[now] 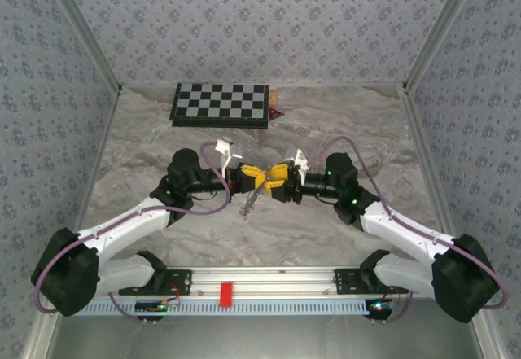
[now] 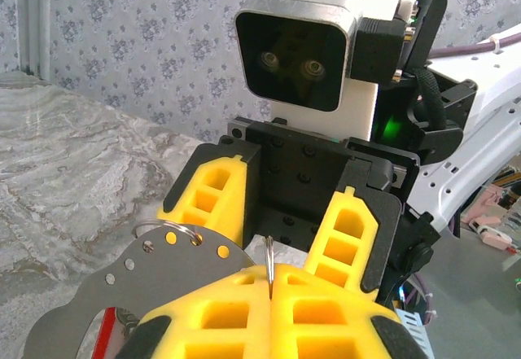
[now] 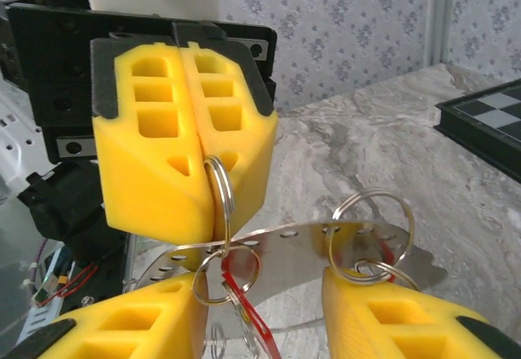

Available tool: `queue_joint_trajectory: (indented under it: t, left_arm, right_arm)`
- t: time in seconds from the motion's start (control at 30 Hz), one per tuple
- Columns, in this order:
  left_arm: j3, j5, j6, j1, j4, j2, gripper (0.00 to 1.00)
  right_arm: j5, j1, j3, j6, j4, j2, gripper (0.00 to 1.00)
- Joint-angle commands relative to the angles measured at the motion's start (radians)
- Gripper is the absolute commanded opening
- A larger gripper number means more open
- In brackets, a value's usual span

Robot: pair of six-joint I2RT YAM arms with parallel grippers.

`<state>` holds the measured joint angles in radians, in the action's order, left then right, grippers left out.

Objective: Put the keys on the keyring

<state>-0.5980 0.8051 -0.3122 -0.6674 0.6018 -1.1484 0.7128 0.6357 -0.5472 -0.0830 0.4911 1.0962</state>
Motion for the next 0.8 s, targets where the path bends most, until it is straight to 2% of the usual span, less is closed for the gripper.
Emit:
queue_joint_trajectory:
  t: [0.0,0.07,0.13,0.2,0.37,0.43,0.77]
  left_arm:
    - [-0.044,0.048,-0.005,0.002,0.039,0.008,0.00]
    - [-0.045,0.050,-0.007,0.003,0.041,0.009,0.00]
    - [-0.045,0.049,-0.006,0.003,0.040,0.013,0.00]
    - [-0.045,0.046,-0.003,0.003,0.035,0.017,0.00]
    - [-0.039,0.036,0.002,0.002,0.027,0.031,0.00]
    - [-0.035,0.029,0.004,0.004,0.028,0.037,0.00]
    - [-0.035,0.013,-0.016,0.004,0.056,0.042,0.00]
  right_arm:
    - [0.087,-0.008,-0.031,-0.044,0.072,0.018,0.37]
    - [0.104,-0.011,-0.035,-0.055,0.085,0.032,0.33]
    - [0.117,-0.014,-0.037,-0.067,0.097,0.045,0.26]
    - [0.119,-0.017,-0.035,-0.076,0.101,0.049,0.23]
    - [0.107,-0.025,-0.018,-0.081,0.099,0.032,0.04]
    - [0.099,-0.026,-0.014,-0.075,0.087,0.023,0.00]
    - [0.061,0.004,-0.029,0.015,-0.080,0.017,0.00]
